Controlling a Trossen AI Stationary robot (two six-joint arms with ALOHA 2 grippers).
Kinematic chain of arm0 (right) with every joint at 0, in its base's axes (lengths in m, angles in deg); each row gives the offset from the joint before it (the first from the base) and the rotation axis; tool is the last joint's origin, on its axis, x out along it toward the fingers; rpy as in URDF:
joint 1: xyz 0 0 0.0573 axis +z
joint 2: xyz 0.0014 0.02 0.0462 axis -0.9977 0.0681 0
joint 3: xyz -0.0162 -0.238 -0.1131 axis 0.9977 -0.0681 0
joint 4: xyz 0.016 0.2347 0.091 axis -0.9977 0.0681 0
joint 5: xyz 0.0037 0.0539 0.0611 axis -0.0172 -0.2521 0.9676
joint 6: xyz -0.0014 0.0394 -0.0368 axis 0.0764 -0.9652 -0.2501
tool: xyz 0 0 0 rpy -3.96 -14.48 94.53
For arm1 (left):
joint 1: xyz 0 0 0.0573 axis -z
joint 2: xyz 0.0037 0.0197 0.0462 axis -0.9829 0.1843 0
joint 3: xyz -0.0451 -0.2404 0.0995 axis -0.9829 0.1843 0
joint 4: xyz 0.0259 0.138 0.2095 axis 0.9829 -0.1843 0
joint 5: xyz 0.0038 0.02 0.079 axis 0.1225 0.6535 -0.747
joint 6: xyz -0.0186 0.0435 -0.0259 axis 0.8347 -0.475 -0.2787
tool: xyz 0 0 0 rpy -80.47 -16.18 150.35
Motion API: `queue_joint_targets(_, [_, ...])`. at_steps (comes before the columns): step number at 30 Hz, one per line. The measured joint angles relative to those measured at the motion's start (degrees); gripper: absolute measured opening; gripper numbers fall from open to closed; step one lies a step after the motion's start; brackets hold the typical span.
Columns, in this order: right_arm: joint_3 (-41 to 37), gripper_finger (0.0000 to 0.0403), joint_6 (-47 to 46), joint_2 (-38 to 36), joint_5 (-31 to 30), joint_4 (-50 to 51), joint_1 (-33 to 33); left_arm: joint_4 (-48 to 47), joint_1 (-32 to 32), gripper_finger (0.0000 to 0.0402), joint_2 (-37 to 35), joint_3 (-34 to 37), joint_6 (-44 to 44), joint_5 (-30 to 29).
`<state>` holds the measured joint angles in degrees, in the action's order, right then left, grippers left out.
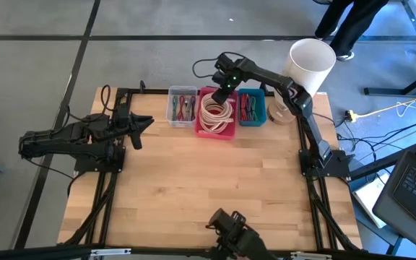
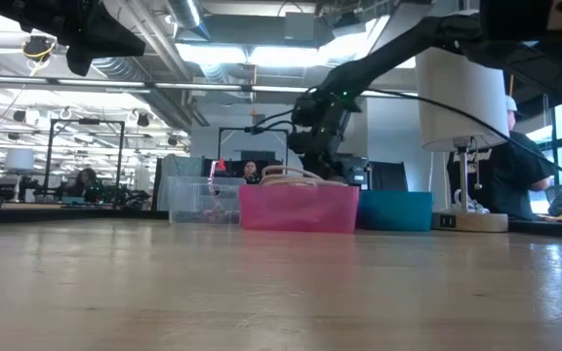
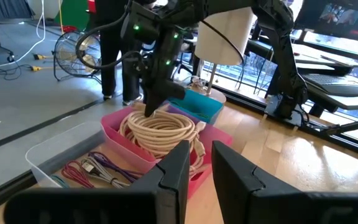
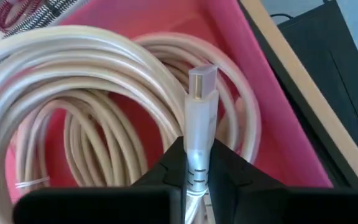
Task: Pick & Place USB Port
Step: Put the white USB cable into the red bin
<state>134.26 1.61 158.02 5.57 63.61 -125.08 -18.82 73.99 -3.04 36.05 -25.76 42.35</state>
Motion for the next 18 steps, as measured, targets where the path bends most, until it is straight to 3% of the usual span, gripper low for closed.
queue_joint_targets(3, [0.0,0.0055,0.0,0.0,-0.3,-0.3,-0.2,0.0,0.0,0.0061,0.0,0.0,0.0,0.0])
queue_joint_targets(12, [-0.1,0.0215,-1.7,0.0,1.4,0.3,-0.3,0.0,0.0,0.0061,0.0,0.0,0.0,0.0])
queue_joint_targets(18, [5.5,0.0253,-1.5,-0.1,1.2,4.1,-0.4,0.0,0.0,0.0061,0.0,0.0,0.0,0.0])
